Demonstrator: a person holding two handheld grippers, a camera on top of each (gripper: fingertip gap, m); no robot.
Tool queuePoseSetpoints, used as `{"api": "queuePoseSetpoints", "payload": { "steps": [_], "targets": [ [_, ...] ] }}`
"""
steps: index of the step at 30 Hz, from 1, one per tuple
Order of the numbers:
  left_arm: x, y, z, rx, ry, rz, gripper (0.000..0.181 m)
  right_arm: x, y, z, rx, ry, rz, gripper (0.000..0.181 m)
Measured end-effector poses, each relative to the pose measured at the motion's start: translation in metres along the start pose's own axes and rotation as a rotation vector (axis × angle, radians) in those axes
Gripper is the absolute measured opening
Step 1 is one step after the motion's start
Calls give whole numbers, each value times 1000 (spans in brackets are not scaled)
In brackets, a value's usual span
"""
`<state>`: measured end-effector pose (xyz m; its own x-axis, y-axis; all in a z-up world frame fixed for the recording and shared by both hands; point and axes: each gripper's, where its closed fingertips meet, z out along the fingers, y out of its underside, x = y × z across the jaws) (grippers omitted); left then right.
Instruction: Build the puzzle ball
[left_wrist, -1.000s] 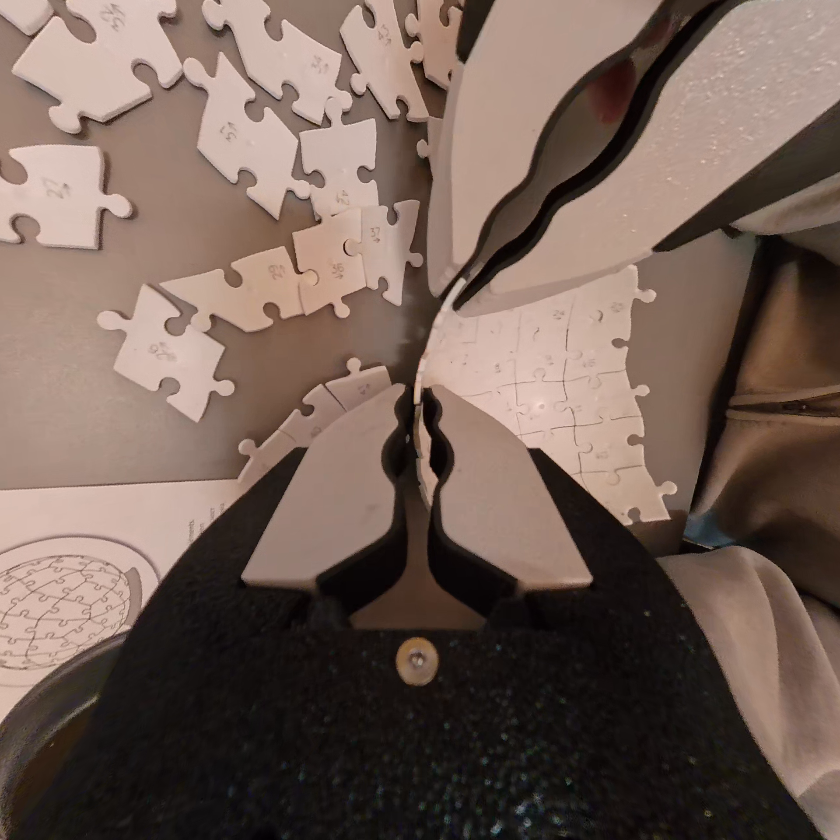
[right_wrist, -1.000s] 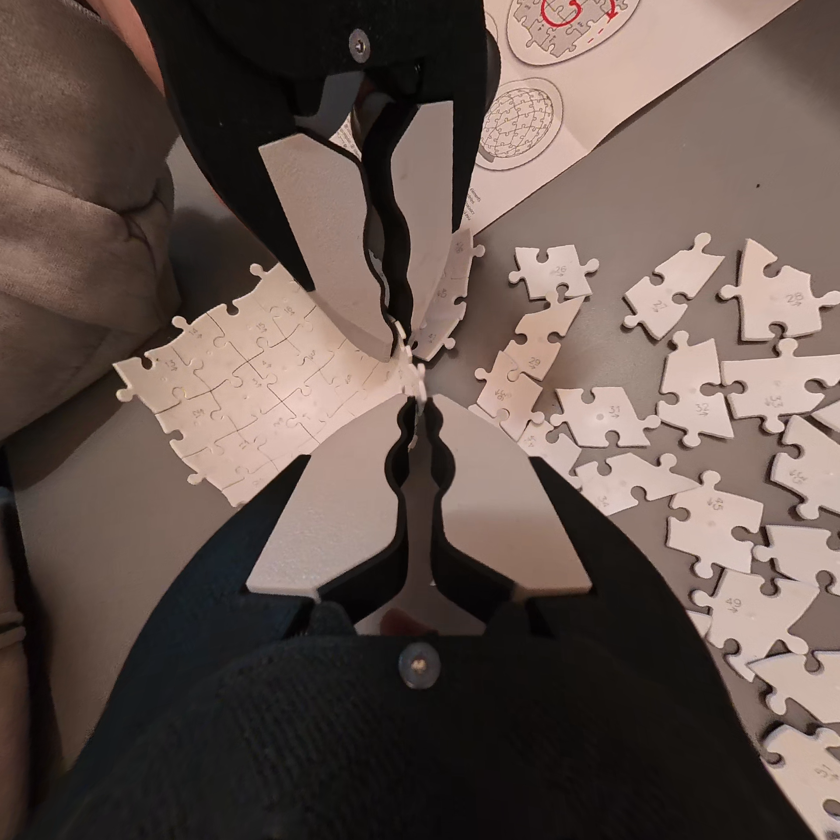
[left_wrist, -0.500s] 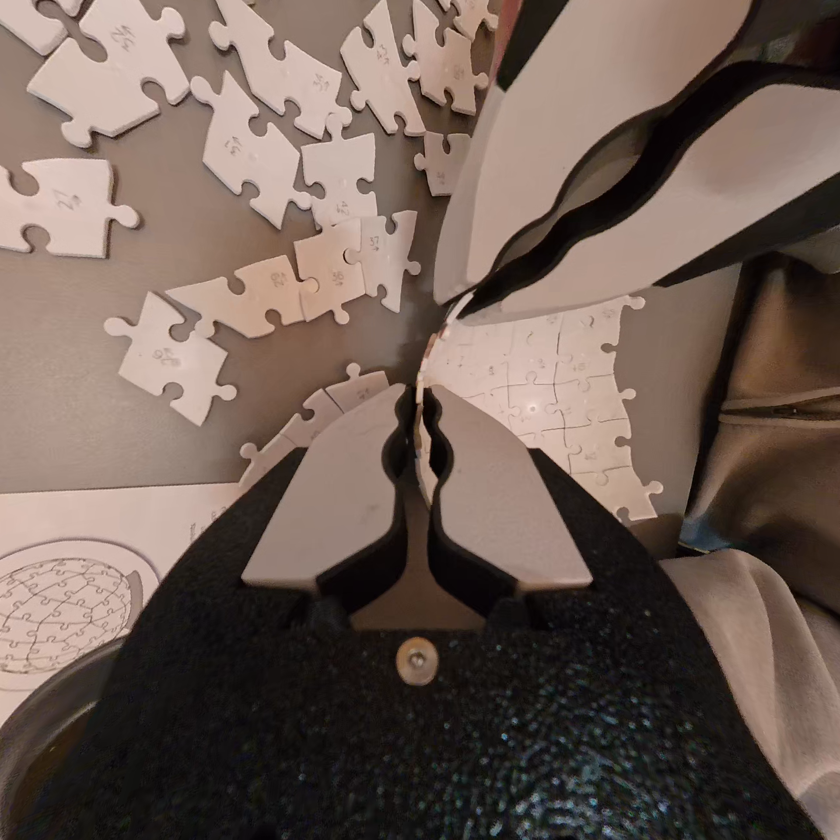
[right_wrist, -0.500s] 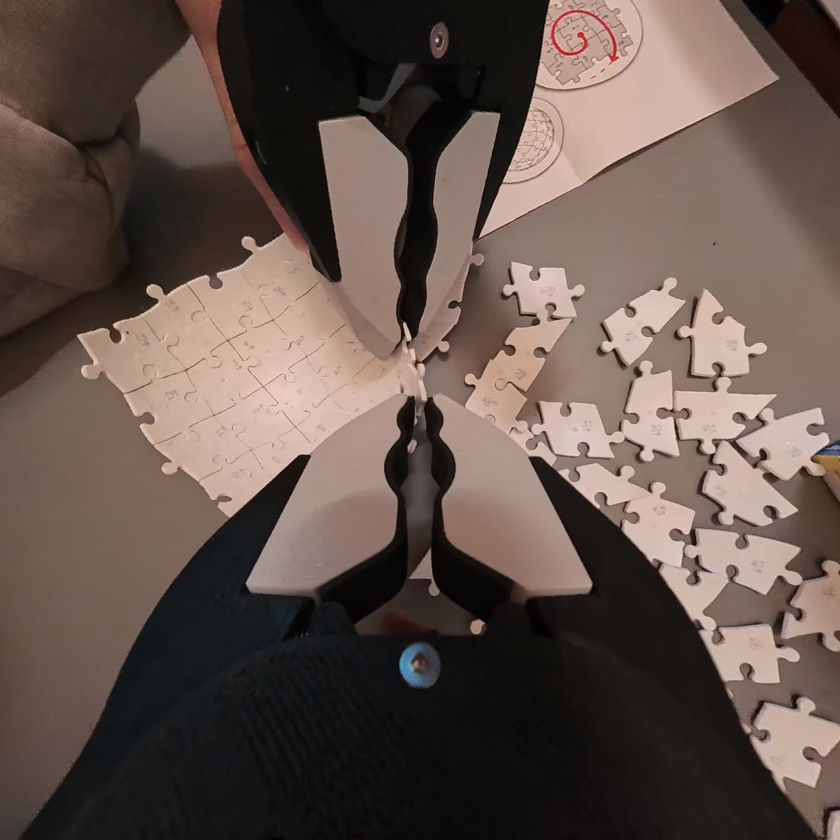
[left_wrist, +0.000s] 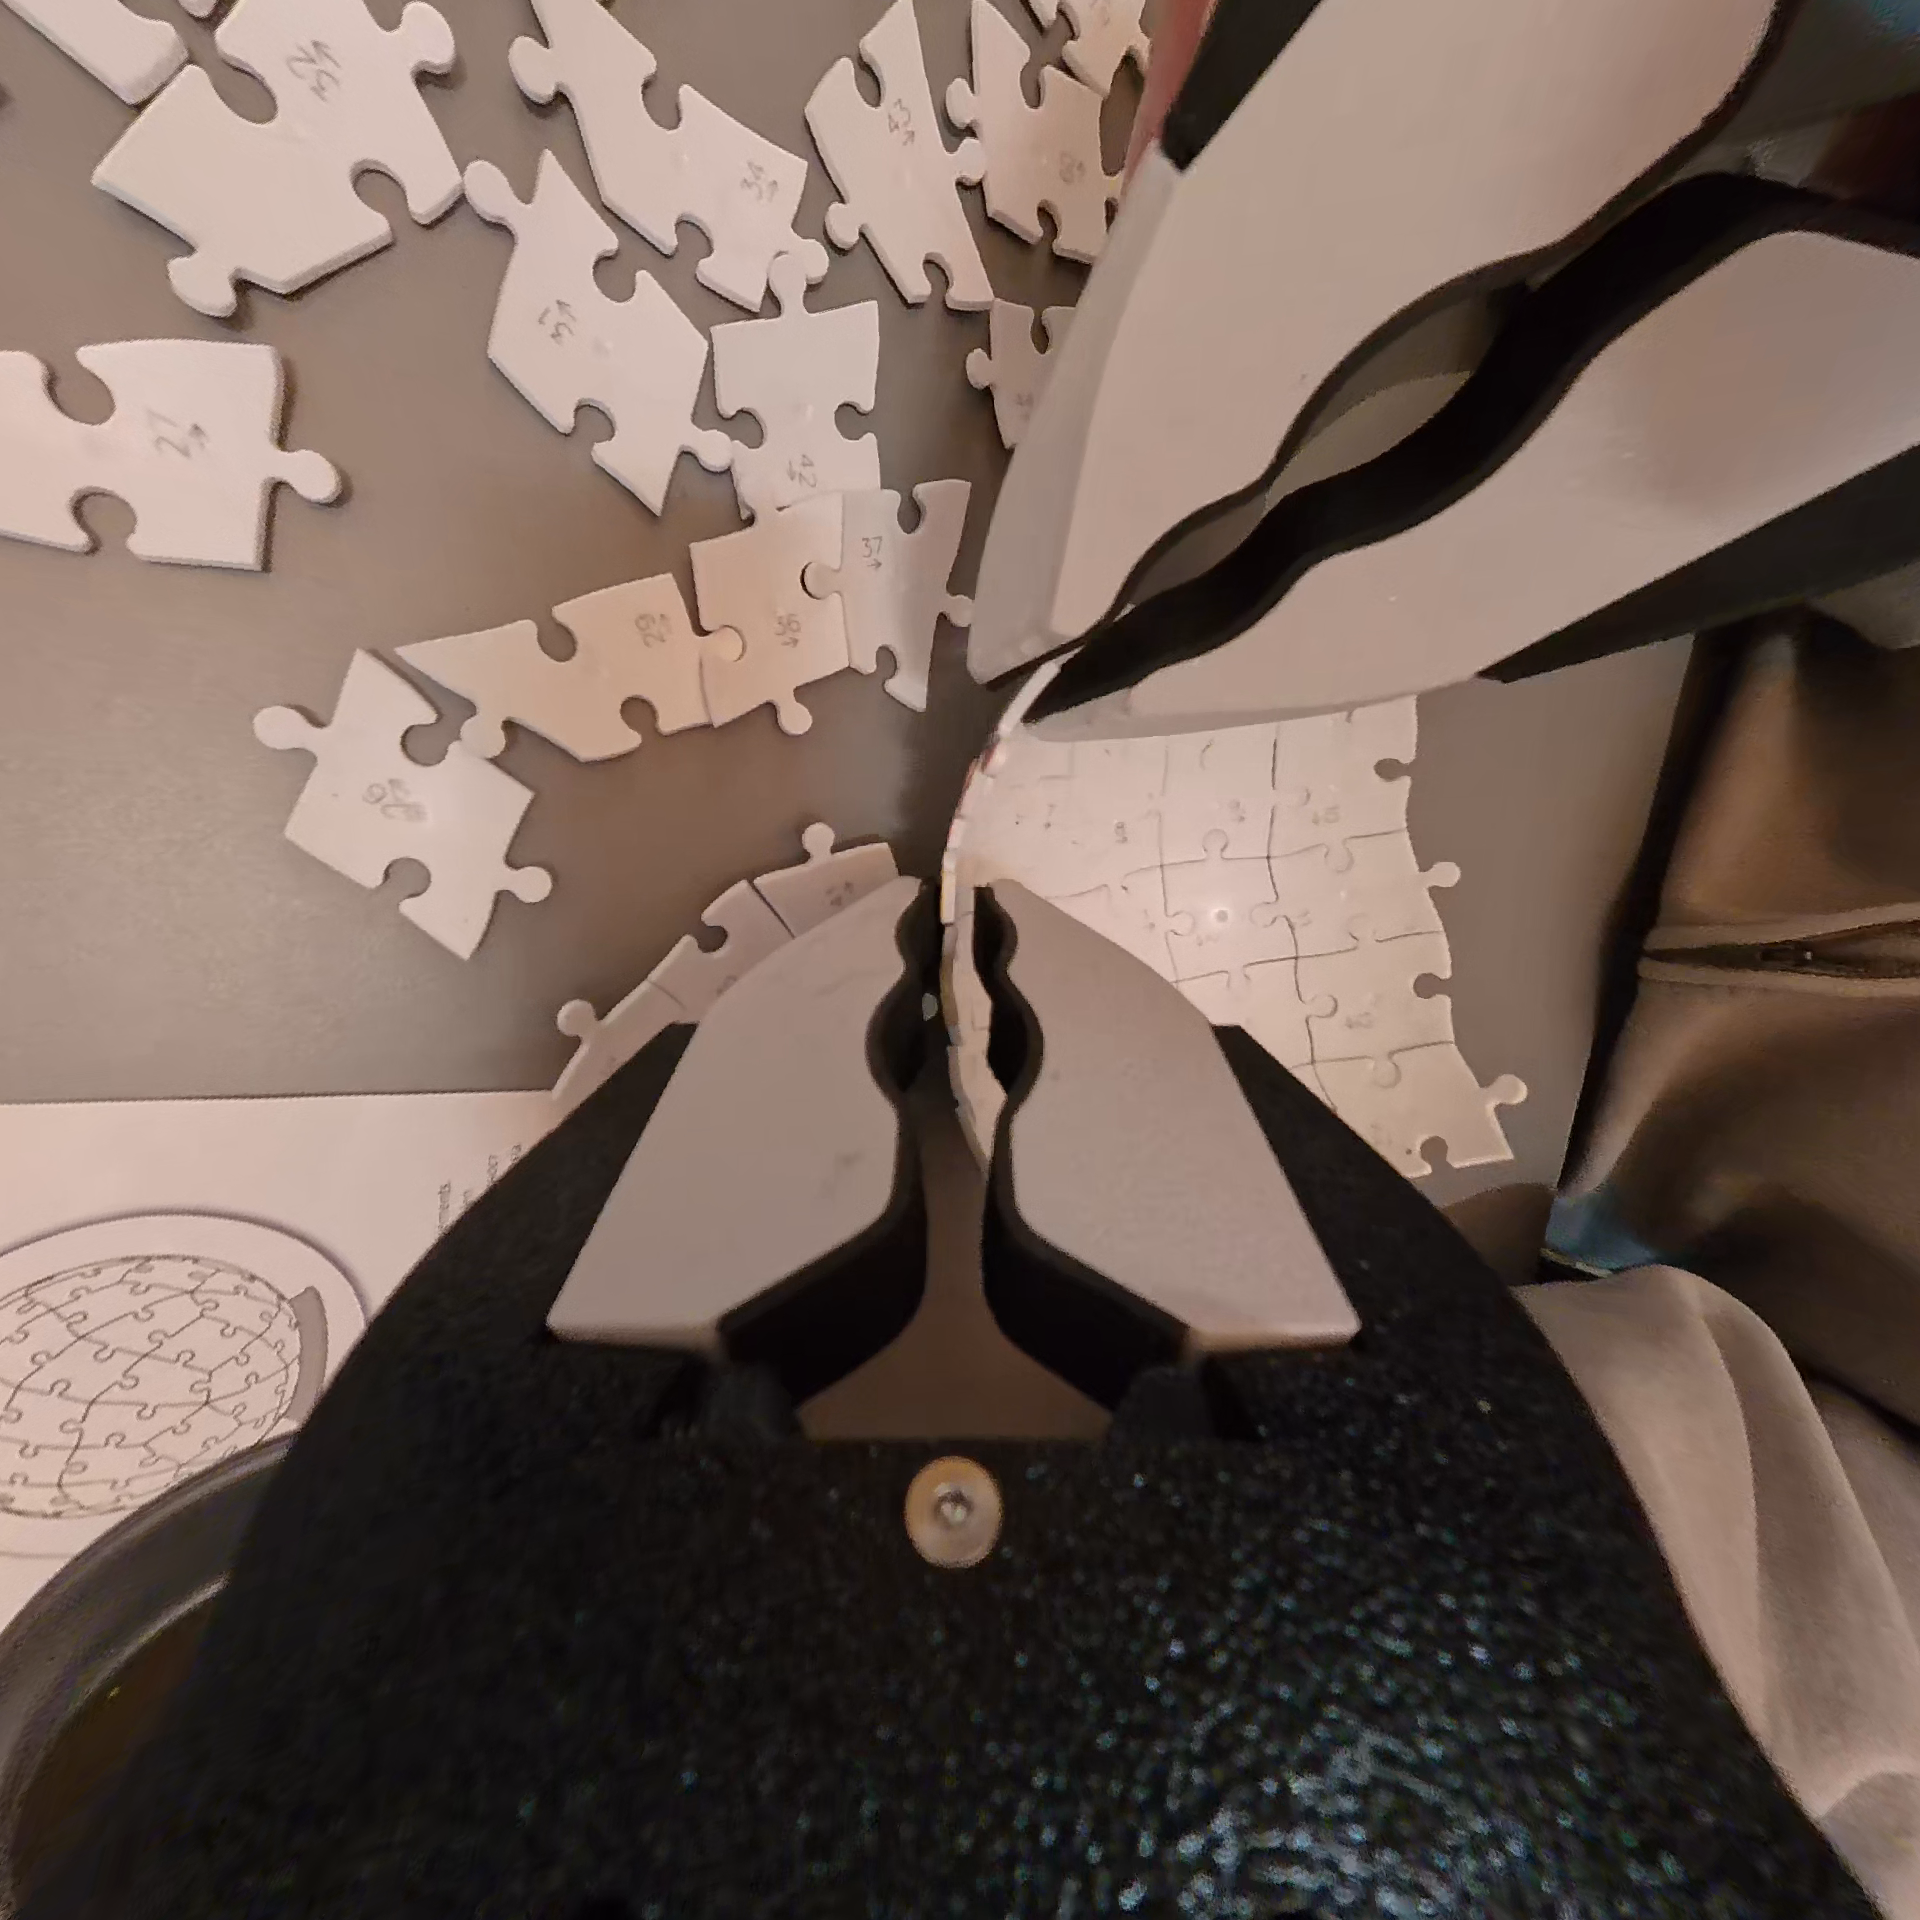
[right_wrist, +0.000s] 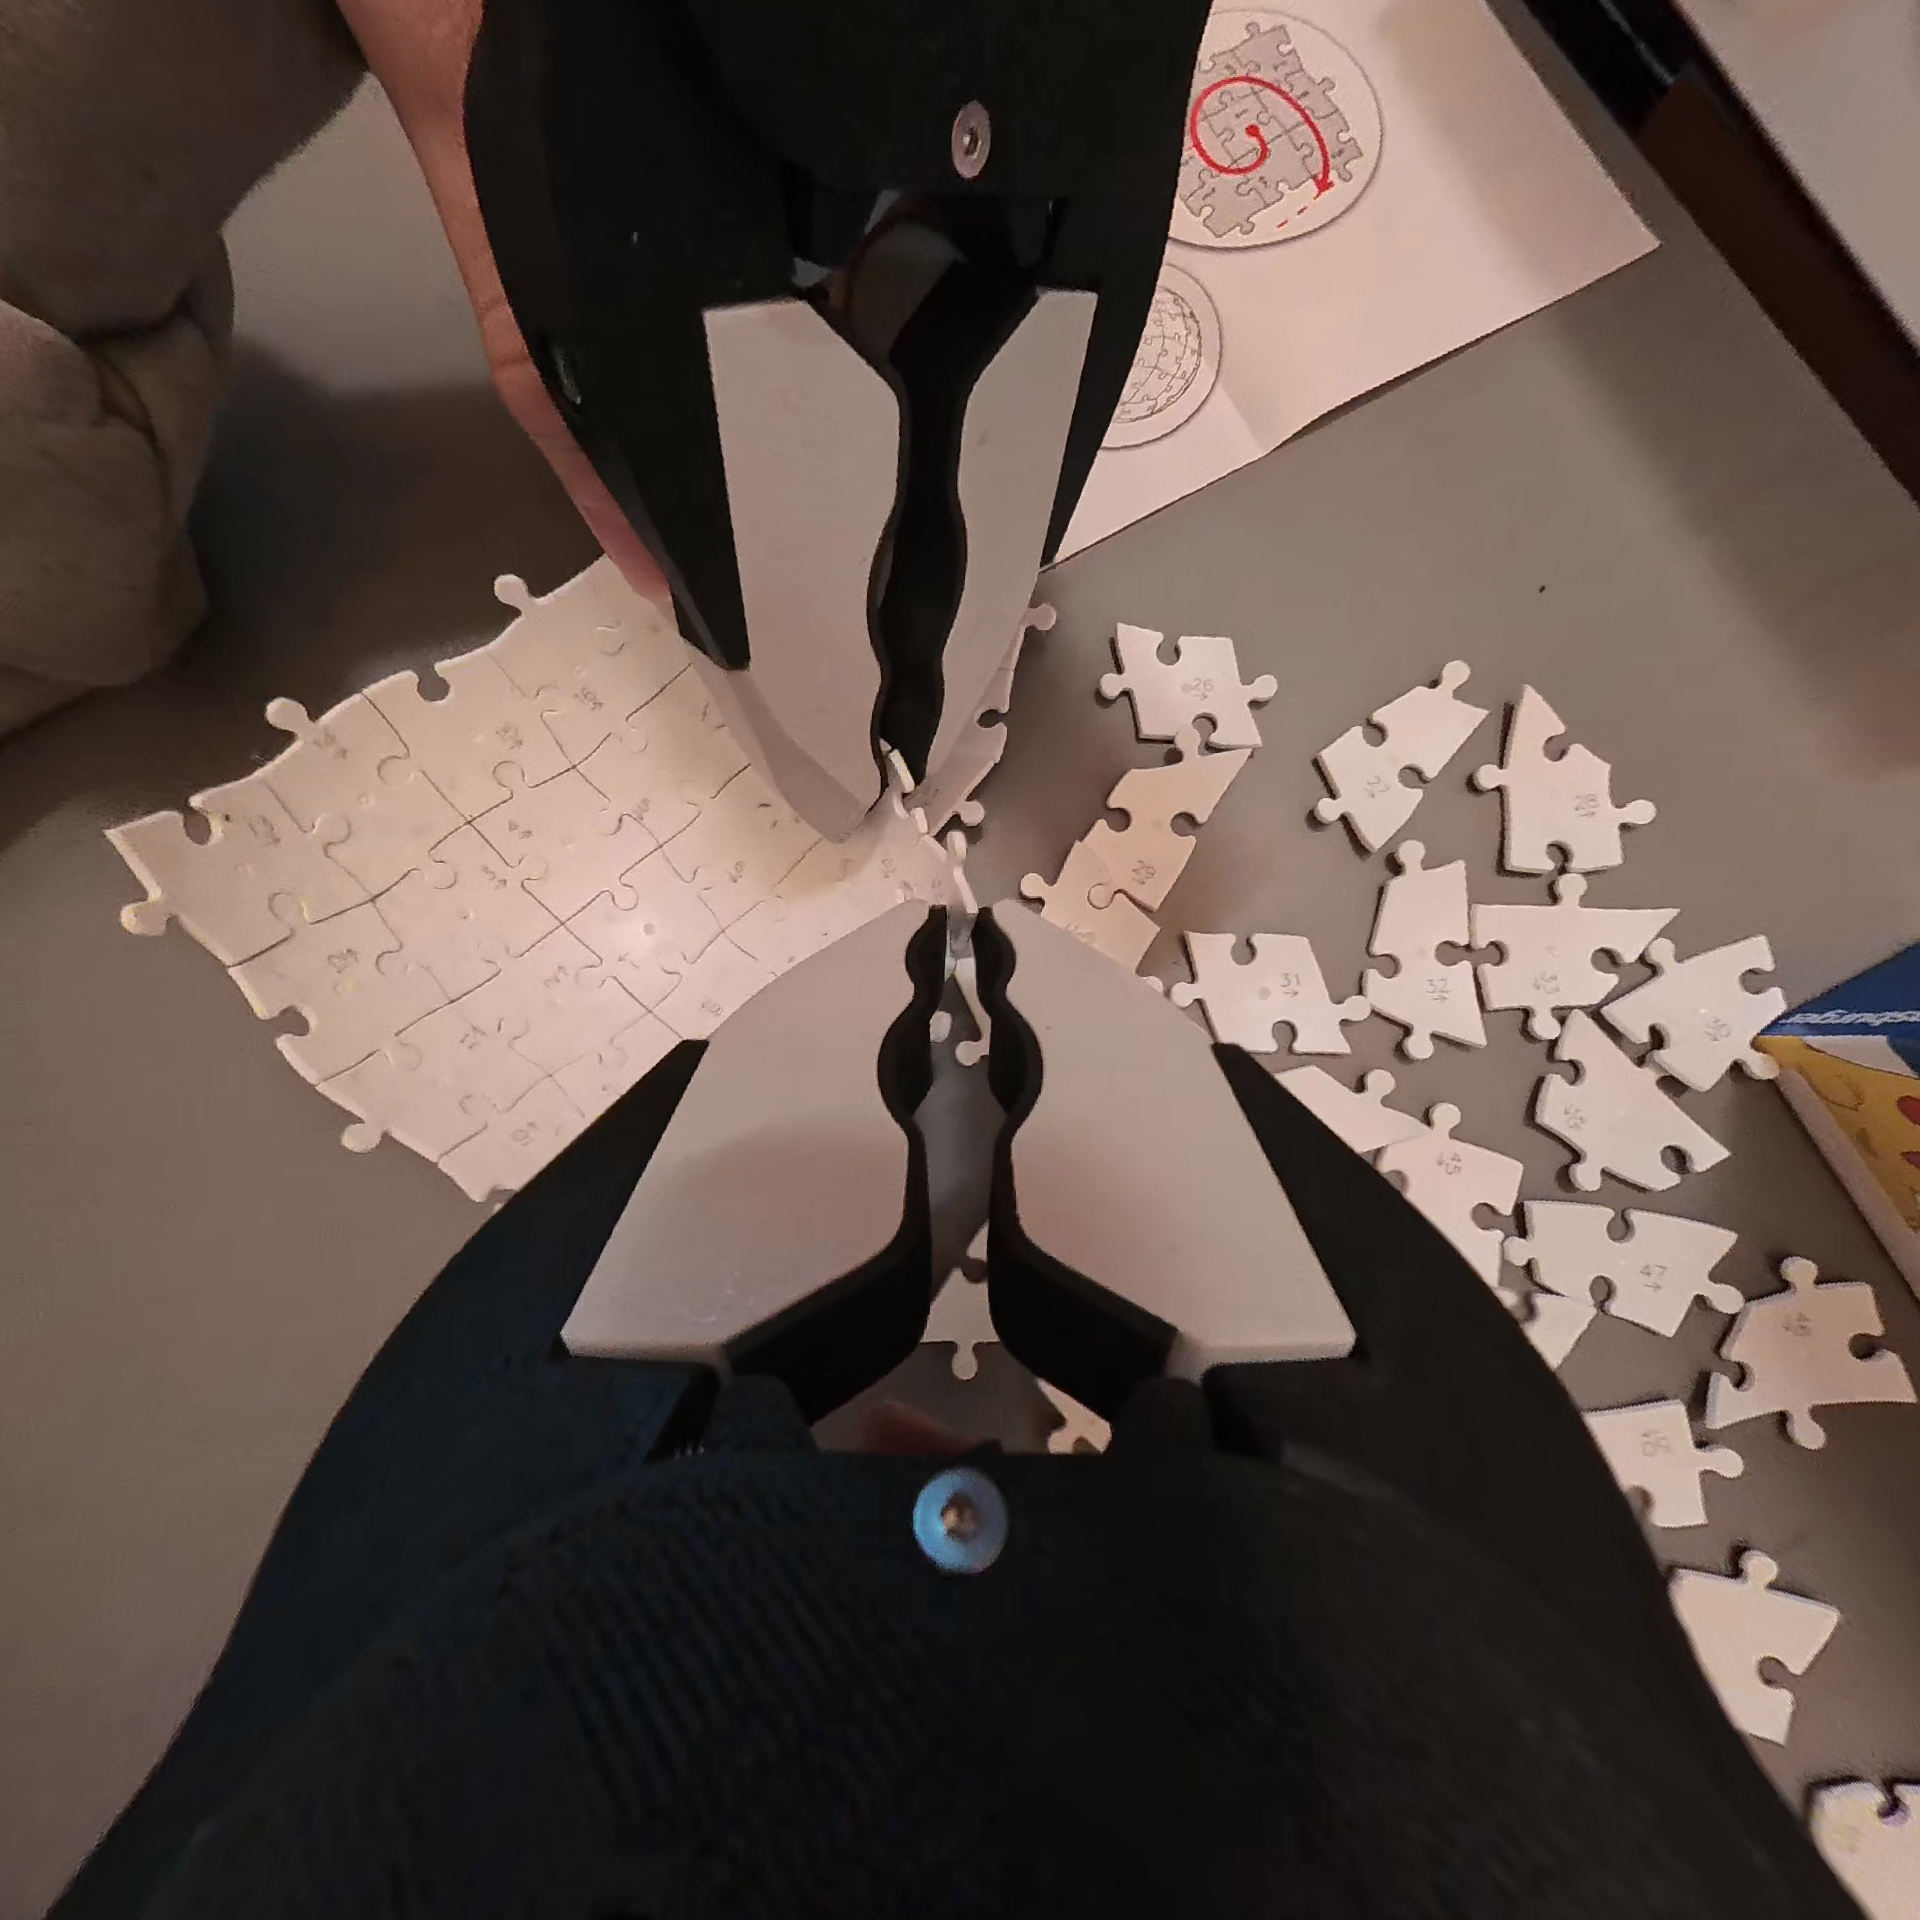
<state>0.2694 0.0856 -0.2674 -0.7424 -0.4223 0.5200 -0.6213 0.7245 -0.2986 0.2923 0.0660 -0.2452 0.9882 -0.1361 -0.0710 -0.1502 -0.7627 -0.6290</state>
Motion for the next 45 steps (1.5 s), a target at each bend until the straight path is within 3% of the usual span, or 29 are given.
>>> {"api": "queuePoseSetpoints", "payload": {
  "steps": [20, 29, 36, 45],
  "targets": [
    [1, 0, 1, -2, 14, -9, 4, 5, 5, 3, -20, 35, -37, 14],
    [4, 1, 1, -3, 27, -1, 2, -3, 11, 10, -27, -80, 49, 7],
    [5, 2, -1, 2, 25, 1, 5, 19, 17, -9, 4, -31, 79, 16],
    [5, 15, 4, -86, 0, 1, 6, 12, 25, 10, -28, -100, -51, 26]
  ]
}}
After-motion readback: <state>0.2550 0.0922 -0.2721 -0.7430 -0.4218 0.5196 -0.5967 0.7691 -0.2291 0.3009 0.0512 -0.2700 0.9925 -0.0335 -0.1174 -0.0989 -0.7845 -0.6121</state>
